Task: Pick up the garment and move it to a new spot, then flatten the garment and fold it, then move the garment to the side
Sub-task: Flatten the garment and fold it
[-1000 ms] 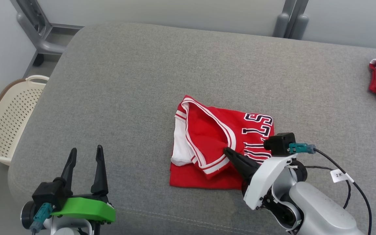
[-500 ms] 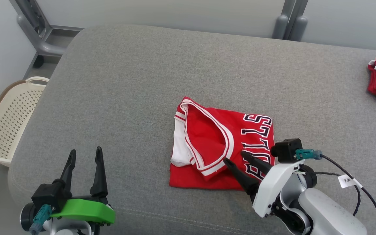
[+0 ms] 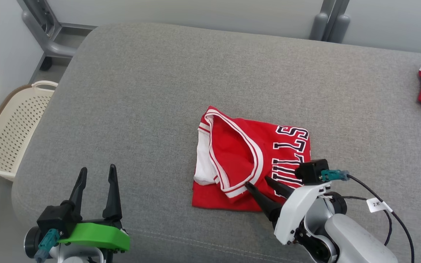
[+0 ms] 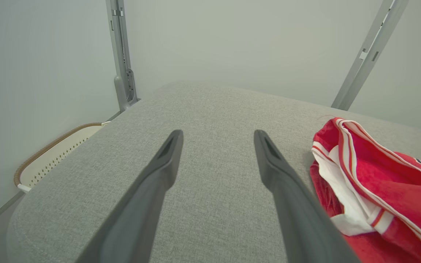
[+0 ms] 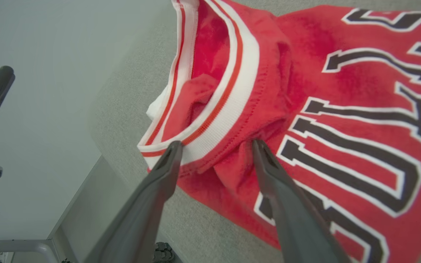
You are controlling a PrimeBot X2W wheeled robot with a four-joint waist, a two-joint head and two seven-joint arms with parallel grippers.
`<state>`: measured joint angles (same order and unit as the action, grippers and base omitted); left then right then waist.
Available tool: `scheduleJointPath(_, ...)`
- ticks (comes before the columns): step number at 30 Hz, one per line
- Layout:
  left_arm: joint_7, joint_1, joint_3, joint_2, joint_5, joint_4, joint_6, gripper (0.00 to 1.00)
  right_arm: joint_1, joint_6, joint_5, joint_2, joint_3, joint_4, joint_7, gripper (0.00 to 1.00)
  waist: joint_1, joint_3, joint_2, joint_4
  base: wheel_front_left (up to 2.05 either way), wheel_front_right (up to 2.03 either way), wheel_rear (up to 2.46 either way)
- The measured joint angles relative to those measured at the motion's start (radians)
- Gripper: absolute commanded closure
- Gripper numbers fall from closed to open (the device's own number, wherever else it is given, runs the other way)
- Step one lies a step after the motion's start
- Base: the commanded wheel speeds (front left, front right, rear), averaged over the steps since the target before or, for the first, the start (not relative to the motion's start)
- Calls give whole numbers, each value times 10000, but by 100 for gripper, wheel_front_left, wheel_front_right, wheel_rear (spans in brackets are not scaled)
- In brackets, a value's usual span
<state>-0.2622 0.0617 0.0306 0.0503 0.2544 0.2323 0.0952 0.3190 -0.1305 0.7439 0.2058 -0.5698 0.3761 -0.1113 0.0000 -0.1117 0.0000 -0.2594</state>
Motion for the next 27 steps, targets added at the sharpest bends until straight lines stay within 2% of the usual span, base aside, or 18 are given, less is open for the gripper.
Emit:
scheduleJointPath(2,0,9,2,0,0,6,2,0,64,0,4,-88,-31,65,42,100,0,-22,0,-31,0,0,0)
scheduleJointPath(8,0,17,-2,2,0,44,2,0,166,0,25,-96,-255,105,224,100,0,10,0,-66,0,0,0)
scheduleJointPath(15,0,9,-15,2,0,65,2,0,88,0,407,288,-740,-497,217,100,0,134,0,9,0,0,0)
scheduleJointPath(16,0,8,-12,2,0,67,2,0,51,0,420,364,-773,-493,157,97,0,140,0,29,0,0,0)
scheduleJointPath(17,0,8,-6,2,0,73,2,0,12,0,420,424,-784,-485,159,51,0,145,0,48,0,0,0)
scheduleJointPath(18,0,8,2,2,0,73,2,0,3,0,393,466,-780,-479,171,0,0,148,0,62,0,0,0)
scheduleJointPath(27,0,7,4,2,-10,65,6,0,40,0,-297,644,-704,-888,706,0,0,111,0,83,0,0,0)
